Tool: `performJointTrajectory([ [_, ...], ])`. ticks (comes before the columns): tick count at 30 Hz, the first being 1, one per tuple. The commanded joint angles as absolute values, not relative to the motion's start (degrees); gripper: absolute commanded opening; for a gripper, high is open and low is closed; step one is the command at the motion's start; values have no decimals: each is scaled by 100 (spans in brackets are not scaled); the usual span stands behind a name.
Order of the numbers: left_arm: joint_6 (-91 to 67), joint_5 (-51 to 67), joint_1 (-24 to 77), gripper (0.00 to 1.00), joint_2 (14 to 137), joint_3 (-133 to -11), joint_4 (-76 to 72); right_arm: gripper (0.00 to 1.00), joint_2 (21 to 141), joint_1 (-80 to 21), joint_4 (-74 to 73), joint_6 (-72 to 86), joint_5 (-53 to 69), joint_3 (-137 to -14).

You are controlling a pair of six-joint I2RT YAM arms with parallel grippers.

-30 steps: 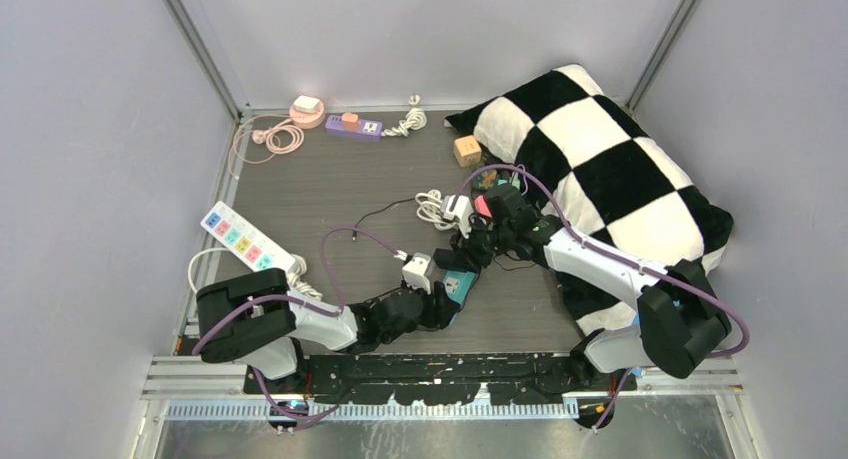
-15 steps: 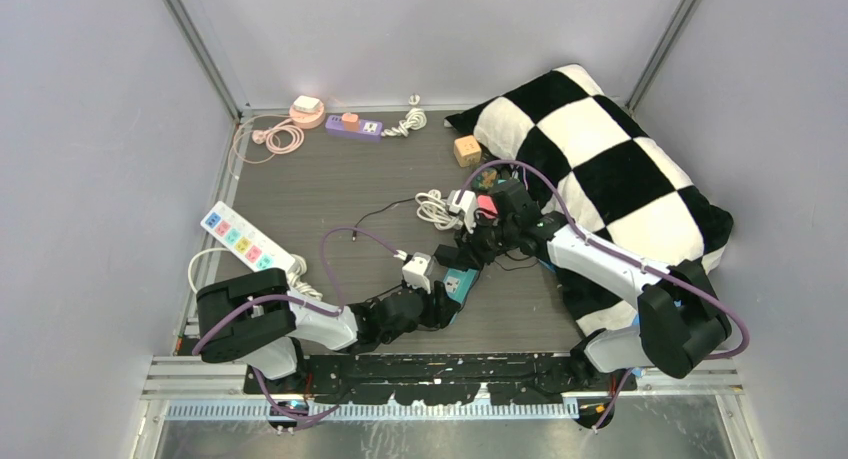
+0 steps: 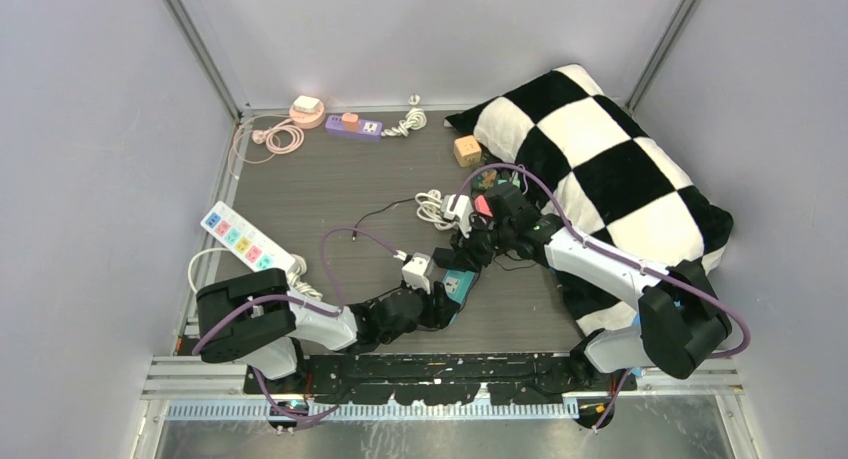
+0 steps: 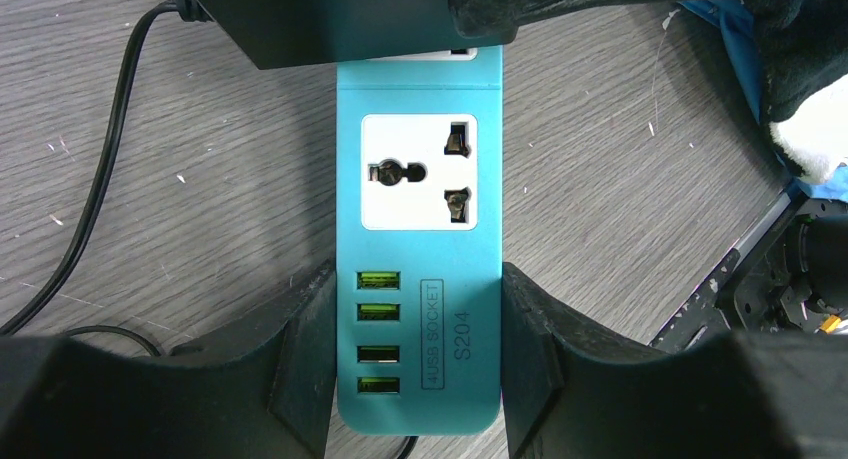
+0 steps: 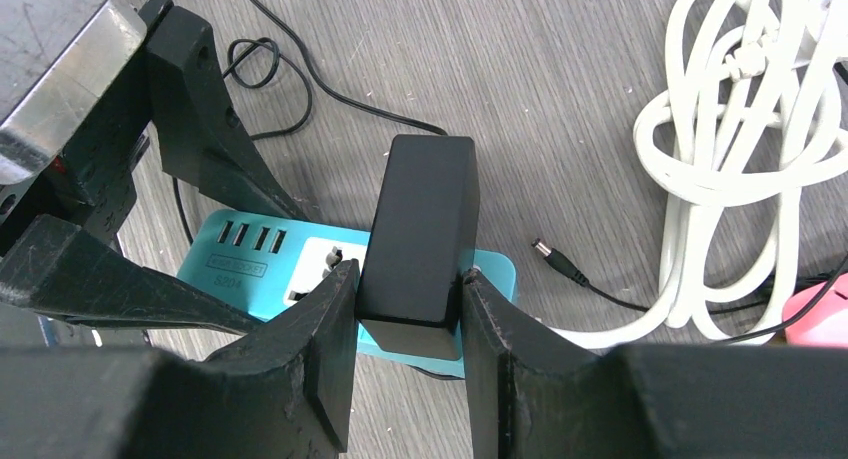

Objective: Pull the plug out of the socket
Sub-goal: Remove the plug from the socket.

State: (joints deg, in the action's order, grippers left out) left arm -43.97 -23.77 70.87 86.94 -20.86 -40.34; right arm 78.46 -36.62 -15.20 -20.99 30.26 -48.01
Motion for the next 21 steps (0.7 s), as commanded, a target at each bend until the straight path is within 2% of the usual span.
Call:
performJointTrajectory([
  [1, -4324, -3059, 6864, 0, 8895, -2070, -3872, 1, 7525, -4060, -1965, -1811, 4435, -4986],
  [14, -4342, -3032, 6862, 0, 8756, -1954, -3878, 1, 7406, -3244, -1588, -1123, 4683, -4956],
  [21, -4342, -3056, 6864, 0, 8752, -1942, -3892, 1, 7392, -3392, -1503, -1184, 4790, -4834],
])
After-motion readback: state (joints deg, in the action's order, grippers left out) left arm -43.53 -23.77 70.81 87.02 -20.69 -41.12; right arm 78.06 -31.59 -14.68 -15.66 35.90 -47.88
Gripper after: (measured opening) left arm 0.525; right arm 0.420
